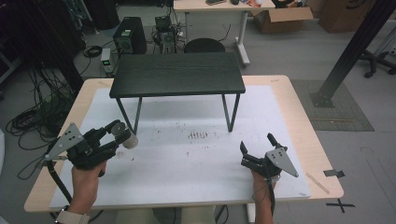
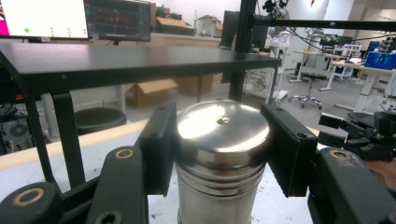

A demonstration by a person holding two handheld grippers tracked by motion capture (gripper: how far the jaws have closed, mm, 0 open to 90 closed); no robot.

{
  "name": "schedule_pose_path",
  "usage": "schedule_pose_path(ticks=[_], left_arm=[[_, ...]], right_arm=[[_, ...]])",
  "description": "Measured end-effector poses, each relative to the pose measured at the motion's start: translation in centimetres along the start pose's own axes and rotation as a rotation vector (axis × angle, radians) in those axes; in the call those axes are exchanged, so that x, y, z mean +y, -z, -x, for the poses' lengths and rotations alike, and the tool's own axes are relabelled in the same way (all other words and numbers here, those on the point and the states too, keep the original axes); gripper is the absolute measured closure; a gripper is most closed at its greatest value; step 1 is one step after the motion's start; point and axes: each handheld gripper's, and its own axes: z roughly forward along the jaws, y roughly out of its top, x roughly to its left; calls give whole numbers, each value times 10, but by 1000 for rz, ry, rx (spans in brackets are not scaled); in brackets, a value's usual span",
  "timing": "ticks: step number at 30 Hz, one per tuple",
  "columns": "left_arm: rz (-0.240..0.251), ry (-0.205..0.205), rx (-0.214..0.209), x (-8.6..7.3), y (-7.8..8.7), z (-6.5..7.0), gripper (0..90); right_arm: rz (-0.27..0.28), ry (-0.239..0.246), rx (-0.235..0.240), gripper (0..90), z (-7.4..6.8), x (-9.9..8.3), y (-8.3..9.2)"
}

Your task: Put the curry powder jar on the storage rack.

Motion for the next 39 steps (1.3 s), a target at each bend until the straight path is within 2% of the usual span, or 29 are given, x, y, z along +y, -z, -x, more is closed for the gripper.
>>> schedule_pose_path(ticks=[18, 27, 32, 33, 39], left_arm=[[10, -31, -42, 34, -17, -6, 488], [22, -57, -79, 58, -34, -5, 488], [29, -56, -88, 66, -40, -6, 489], [34, -57, -97, 72, -44, -6, 488], [37, -69, -115, 86, -55, -7, 489]], right_arm=[[-4, 0, 1, 0, 0, 0, 0], [0, -1, 2, 0, 0, 0, 0], [2, -1, 2, 0, 0, 0, 0], [3, -2, 2, 0, 0, 0, 0], [2, -2, 3, 0, 0, 0, 0]])
